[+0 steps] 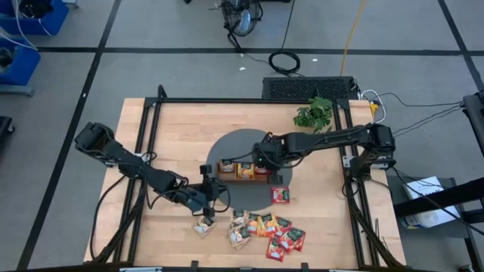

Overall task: Pick & Place Tea
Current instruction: Put the red tea bag into the right section of the wooden organizer

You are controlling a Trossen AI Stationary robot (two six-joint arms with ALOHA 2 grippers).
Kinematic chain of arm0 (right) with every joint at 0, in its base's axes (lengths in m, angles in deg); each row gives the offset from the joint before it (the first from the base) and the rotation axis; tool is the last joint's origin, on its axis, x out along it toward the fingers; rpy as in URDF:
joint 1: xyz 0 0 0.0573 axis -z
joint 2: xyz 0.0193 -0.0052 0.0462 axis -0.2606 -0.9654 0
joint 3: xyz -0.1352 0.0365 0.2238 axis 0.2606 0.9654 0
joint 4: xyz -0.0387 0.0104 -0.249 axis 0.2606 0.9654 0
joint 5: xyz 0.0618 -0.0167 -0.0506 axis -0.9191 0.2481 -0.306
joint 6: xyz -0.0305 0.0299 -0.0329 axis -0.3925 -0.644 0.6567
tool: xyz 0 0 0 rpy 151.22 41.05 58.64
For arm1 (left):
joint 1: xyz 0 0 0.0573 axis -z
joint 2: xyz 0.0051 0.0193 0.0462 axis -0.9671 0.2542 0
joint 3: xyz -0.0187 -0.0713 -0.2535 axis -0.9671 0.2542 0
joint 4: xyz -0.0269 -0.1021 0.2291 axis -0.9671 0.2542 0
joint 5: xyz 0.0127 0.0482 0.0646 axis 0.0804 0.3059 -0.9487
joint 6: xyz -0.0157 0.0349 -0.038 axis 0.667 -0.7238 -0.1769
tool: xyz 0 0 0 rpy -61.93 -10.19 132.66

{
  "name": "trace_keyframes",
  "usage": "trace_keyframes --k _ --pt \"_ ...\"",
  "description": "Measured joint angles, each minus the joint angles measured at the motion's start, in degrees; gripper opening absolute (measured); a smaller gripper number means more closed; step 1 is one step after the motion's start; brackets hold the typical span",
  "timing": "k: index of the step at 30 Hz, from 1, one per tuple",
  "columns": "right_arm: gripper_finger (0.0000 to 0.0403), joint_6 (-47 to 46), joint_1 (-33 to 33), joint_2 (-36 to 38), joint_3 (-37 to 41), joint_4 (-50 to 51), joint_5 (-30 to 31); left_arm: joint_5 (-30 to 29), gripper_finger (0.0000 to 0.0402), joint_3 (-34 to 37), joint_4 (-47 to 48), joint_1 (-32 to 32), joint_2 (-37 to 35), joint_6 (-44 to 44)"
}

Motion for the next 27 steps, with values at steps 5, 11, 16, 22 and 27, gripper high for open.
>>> trace_keyframes --k 5,11,16,22,27 --pt "0.0000 0.1 0.0 -1.1 0.0 1.7 0.0 0.1 0.0033 0.0 0.0 0.2 0.0 0.3" --pt "0.0000 0.1 0.4 -1.6 0.0 1.5 0.0 0.0 0.0033 0.0 0.0 0.2 0.0 0.6" --pt "0.0000 0.7 0.4 -1.6 0.8 -1.3 -0.2 0.0 0.0033 0.0 0.0 0.1 0.0 0.6" --pt "0.0000 0.8 0.4 -1.6 4.0 -4.7 -0.3 0.1 0.0033 0.0 -0.1 0.2 0.0 0.6" --pt "0.0000 0.8 0.5 -1.6 7.4 -7.6 -0.4 0.1 0.0033 0.0 -0.1 0.2 0.0 0.6"
